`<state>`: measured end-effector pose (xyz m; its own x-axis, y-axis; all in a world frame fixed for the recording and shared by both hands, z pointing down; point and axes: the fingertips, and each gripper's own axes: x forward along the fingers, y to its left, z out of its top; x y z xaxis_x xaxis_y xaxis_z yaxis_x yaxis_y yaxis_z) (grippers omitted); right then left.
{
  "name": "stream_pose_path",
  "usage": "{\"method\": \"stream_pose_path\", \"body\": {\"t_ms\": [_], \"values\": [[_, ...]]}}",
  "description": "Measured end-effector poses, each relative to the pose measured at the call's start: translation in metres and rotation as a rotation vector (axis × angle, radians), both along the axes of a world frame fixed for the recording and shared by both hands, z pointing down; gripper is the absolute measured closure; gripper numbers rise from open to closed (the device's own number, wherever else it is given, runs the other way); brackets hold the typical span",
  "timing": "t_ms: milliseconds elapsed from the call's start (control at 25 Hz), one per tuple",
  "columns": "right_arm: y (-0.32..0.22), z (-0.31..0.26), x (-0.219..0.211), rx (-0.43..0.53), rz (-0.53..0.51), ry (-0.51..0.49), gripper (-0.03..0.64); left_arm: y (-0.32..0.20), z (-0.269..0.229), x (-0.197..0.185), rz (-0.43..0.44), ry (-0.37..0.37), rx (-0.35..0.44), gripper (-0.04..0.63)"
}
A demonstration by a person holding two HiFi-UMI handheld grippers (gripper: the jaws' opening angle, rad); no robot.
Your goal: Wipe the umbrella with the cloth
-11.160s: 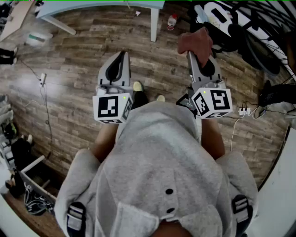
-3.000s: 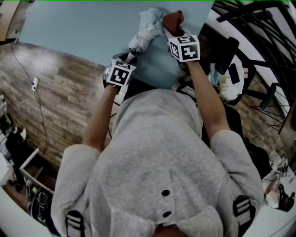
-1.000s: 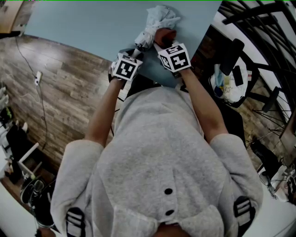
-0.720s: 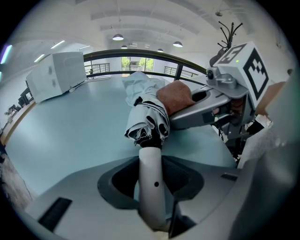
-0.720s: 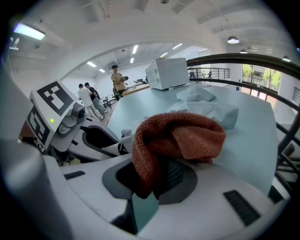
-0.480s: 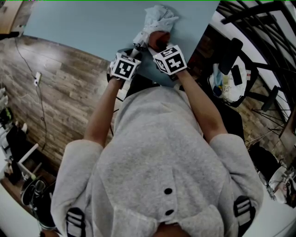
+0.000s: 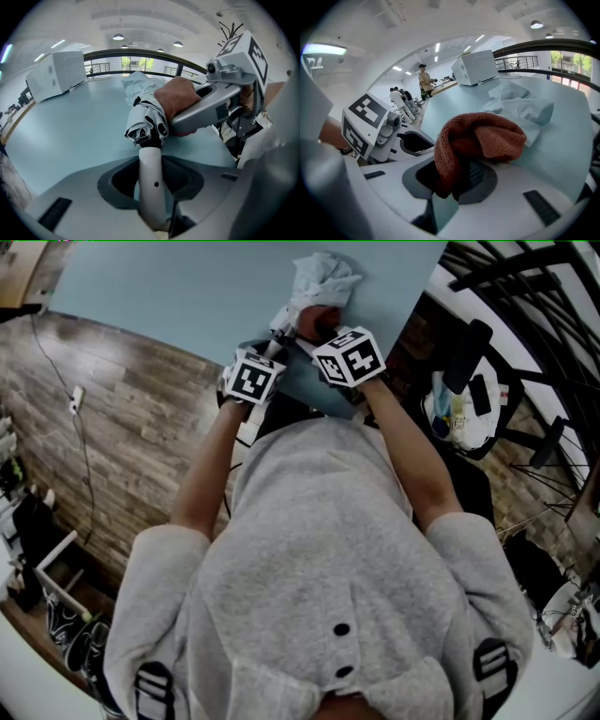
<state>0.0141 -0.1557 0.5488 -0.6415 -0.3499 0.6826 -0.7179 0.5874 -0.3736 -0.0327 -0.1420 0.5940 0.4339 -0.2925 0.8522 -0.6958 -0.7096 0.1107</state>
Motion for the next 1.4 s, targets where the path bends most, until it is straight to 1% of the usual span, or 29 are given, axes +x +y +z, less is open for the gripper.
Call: {"method": "stream_pose_path", "body": {"t_ms": [240, 360, 520, 760, 960, 1240, 1400], "values": [[-0.004, -0.020, -0.018, -0.026, -0.036, -0.103, 0.537, -0.002, -0.001, -0.001, 0.002, -0.005, 0.004, 0.442], [-0.011, -0.031, -0.031, -0.031, -0.022, -0.170, 0.537, 0.000, -0.001, 0.000, 0.002, 0.001, 0.000, 0.442], [-0.022, -0.034, -0.036, -0.037, 0.007, -0.202, 0.537, 0.000, 0.000, 0.000, -0.003, 0.008, -0.005, 0.442], [-0.045, -0.041, -0.022, -0.058, 0.117, -0.280, 0.538, -0.001, 0.000, 0.001, -0.008, 0.017, 0.006, 0.442], [-0.062, -0.046, -0.006, -0.038, 0.204, -0.303, 0.538, 0.001, 0.000, -0.001, -0.007, 0.016, -0.001, 0.442], [-0.077, -0.052, 0.012, -0.018, 0.263, -0.328, 0.538, 0.001, -0.001, 0.000, -0.005, 0.022, 0.001, 0.442], [-0.084, -0.055, 0.023, -0.006, 0.279, -0.329, 0.538, 0.000, -0.001, -0.001, -0.002, 0.020, 0.004, 0.442]]}}
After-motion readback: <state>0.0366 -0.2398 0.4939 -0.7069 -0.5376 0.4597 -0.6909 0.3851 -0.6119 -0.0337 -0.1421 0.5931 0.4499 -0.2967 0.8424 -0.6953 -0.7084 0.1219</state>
